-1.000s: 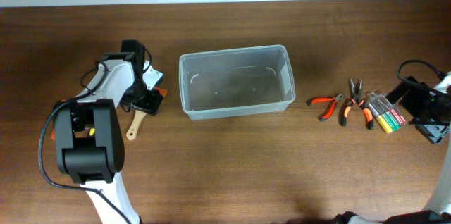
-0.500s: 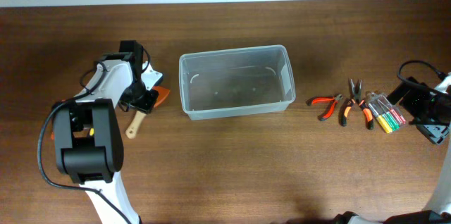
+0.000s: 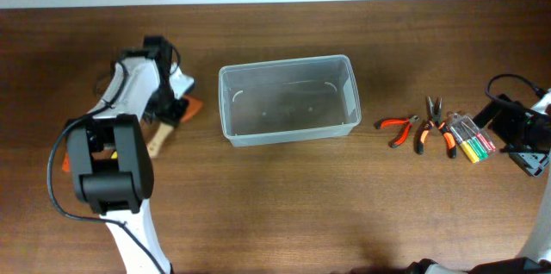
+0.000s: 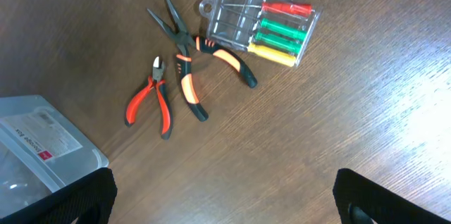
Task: Pack container
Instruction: 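Lift the scraper with the left gripper and drop it into the container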
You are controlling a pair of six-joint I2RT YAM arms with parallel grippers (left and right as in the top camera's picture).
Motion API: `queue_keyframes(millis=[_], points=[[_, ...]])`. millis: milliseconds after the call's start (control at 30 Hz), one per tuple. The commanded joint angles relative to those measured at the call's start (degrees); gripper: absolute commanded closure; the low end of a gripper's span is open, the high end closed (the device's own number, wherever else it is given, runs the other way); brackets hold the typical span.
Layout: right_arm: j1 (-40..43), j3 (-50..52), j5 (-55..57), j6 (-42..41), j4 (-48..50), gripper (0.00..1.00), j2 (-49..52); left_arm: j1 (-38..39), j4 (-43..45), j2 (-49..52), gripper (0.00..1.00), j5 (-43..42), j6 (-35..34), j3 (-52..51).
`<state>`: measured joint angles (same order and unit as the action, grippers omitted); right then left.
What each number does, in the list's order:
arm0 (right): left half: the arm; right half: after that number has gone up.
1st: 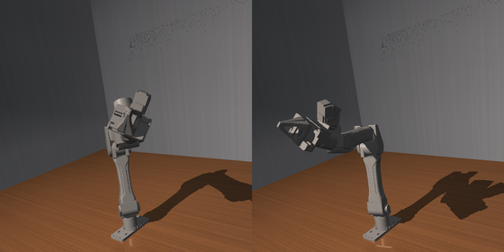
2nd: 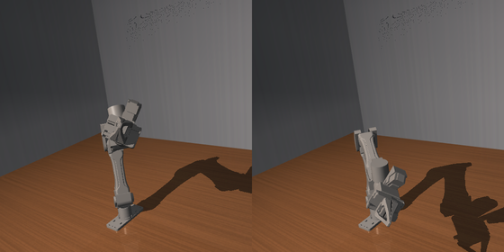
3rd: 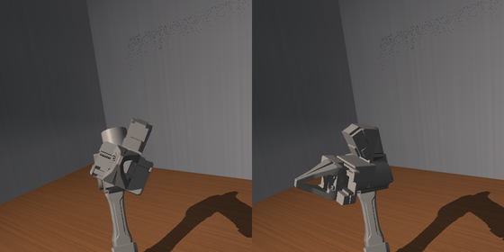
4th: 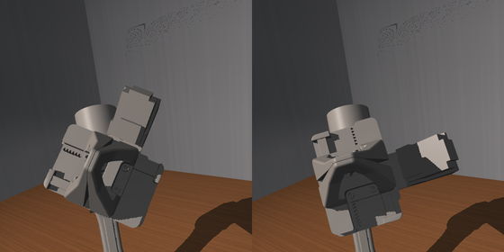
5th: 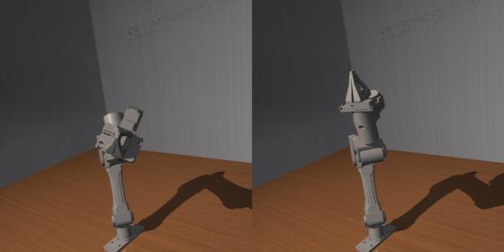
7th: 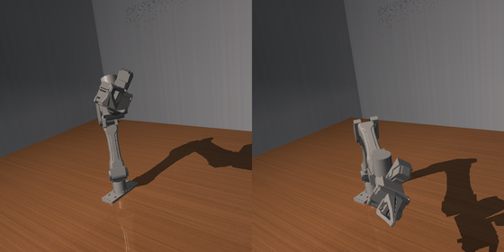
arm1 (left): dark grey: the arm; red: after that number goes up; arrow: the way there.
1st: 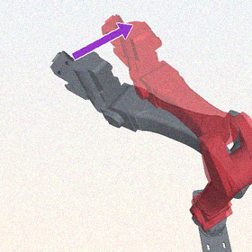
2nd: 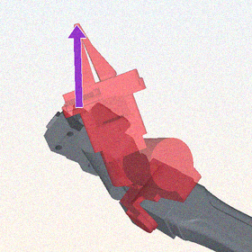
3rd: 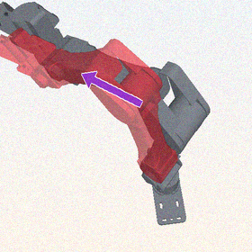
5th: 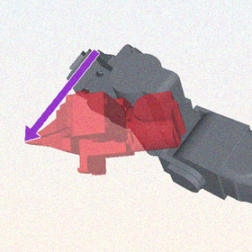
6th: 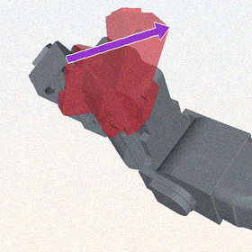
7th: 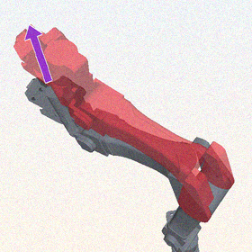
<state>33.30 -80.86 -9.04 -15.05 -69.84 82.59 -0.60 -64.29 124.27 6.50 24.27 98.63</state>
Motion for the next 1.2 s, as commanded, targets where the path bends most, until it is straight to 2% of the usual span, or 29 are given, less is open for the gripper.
queue_keyframes(millis=[0,200,333,500,700,900,933,967,1000,1067,1167], points=[[0.2,-1.1,0.7,-0.5,0.2,0.01,0.4,2.3,-3.2,-2.5,0.98,0.7,2.6,16.2],[0.2,-1.1,0.7,-0.5,0.1,0.01,0.4,10.9,-9.2,-2.6,0.98,-4.9,9.8,37.4],[0.2,-1.1,0.7,-0.5,0.1,0.02,0.4,18.9,-11.0,-2.5,0.98,-7.0,16.9,39.6],[0.2,-1.1,0.7,-0.5,0.2,0.02,0.4,25.9,-12.2,-2.0,0.98,-13.0,28.7,31.5],[0.2,-1.1,0.7,-0.5,0.2,0.01,0.4,29.1,-3.3,-2.0,0.98,-12.7,40.3,16.5],[0.2,-1.1,0.7,-0.5,0.2,0.01,0.4,28.9,9.7,-2.0,0.97,-12.7,41.2,7.4],[0.2,-1.1,0.7,-0.5,0.2,0.01,0.4,28.9,11.3,-2.0,0.85,-12.7,41.1,6.6],[0.2,-1.1,0.7,-0.5,0.2,0.01,0.4,29.0,12.3,-2.0,0.6,-12.8,41.0,6.1],[0.2,-1.1,0.7,-0.5,0.2,0.01,0.4,29.0,12.6,-2.0,0.01,-12.8,40.5,6.1],[0.2,-1.1,0.7,-0.5,0.1,0.02,0.4,29.2,12.6,-2.1,0.01,-12.8,38.7,6.2],[0.2,-1.1,0.7,-0.5,0.0,0.02,0.4,29.6,11.3,-2.6,0.01,-12.4,28.8,7.4]])
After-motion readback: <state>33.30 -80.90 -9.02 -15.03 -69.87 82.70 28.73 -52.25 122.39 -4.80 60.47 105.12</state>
